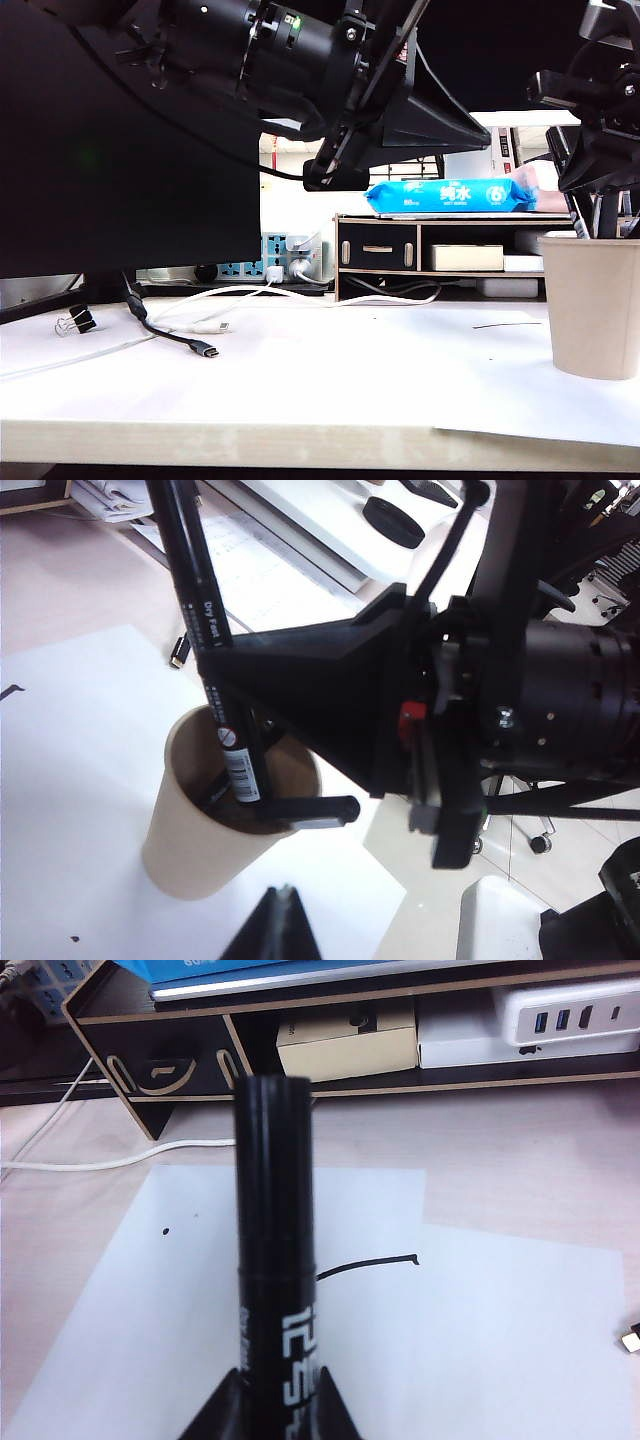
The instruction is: Pick up the marker and insert it into the paper cup.
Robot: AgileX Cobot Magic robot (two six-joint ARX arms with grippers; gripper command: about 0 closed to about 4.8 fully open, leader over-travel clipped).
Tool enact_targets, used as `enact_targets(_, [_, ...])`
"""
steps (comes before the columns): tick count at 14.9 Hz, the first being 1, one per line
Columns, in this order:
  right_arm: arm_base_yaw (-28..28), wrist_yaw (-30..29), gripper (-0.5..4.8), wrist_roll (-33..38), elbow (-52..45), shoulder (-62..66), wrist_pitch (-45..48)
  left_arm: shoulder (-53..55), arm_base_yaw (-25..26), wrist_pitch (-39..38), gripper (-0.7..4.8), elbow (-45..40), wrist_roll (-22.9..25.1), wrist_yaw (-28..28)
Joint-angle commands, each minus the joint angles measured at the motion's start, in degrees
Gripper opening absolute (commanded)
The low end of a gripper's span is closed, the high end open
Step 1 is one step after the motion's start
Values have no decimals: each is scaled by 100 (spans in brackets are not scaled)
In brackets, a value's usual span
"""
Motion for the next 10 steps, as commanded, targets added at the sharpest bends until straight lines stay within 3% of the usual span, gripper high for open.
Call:
enact_targets(1, [7,-9,86,20,31,-13,103,2,-9,116,-4,13,7,28])
enact_targets(10, [7,11,121,17,31,-13,374,2,-9,116,-4,13,9,46])
